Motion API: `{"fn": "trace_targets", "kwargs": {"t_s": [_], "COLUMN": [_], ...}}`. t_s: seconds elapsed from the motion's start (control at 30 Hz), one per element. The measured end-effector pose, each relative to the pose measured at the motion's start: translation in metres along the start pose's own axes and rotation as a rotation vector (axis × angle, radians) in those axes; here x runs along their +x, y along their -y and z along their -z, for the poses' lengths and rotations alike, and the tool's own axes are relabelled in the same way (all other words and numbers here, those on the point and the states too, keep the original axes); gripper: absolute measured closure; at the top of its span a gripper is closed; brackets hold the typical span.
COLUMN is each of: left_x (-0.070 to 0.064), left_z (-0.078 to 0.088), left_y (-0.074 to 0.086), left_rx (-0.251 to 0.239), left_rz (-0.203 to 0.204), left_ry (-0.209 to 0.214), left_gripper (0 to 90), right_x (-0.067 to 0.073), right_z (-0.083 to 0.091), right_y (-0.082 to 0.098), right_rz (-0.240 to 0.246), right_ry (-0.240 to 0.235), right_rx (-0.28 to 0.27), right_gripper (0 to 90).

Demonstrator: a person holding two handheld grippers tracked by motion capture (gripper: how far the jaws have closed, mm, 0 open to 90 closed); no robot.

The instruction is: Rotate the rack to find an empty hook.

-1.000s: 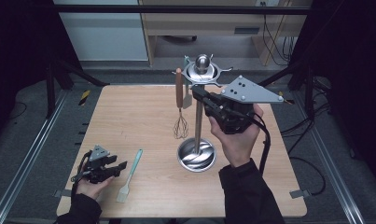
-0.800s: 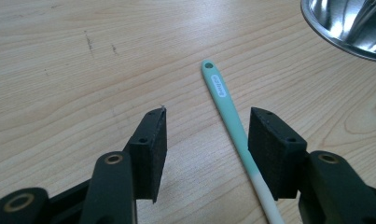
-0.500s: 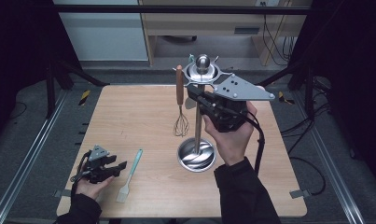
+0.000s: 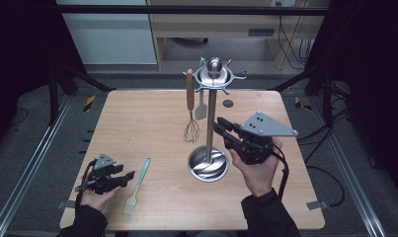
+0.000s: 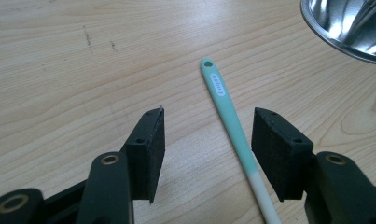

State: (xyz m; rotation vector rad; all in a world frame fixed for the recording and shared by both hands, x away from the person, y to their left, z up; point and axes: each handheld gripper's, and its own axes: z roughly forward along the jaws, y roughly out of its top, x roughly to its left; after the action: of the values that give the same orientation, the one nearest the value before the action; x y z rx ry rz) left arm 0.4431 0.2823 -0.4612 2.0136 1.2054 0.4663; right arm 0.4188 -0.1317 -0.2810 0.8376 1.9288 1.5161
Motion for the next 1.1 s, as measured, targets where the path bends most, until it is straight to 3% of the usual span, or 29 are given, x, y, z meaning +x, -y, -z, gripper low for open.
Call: {"fn": "trace_targets", "kwargs": {"t_s": [0.6,1.1], "left_x": [-0.004,-0.007], "left_z": [-0.003,-0.005], "left_y": [0.000,0.000], "left_rx": [0.022,0.053], "left_rz": [-0.014,-0.034], "left_ry": [0.007,-0.008], "left_gripper": [46.5,48.5], "right_x": [-0.031,-0.056], "right_z": [0.005,0.026], "right_y": [0.094,0.149], "right_rz": [-0.089,-0.187], "right_ry": [0.115,0.215], "right_rx": [0.205,0.306], "right_gripper": [52.3,49.3]}}
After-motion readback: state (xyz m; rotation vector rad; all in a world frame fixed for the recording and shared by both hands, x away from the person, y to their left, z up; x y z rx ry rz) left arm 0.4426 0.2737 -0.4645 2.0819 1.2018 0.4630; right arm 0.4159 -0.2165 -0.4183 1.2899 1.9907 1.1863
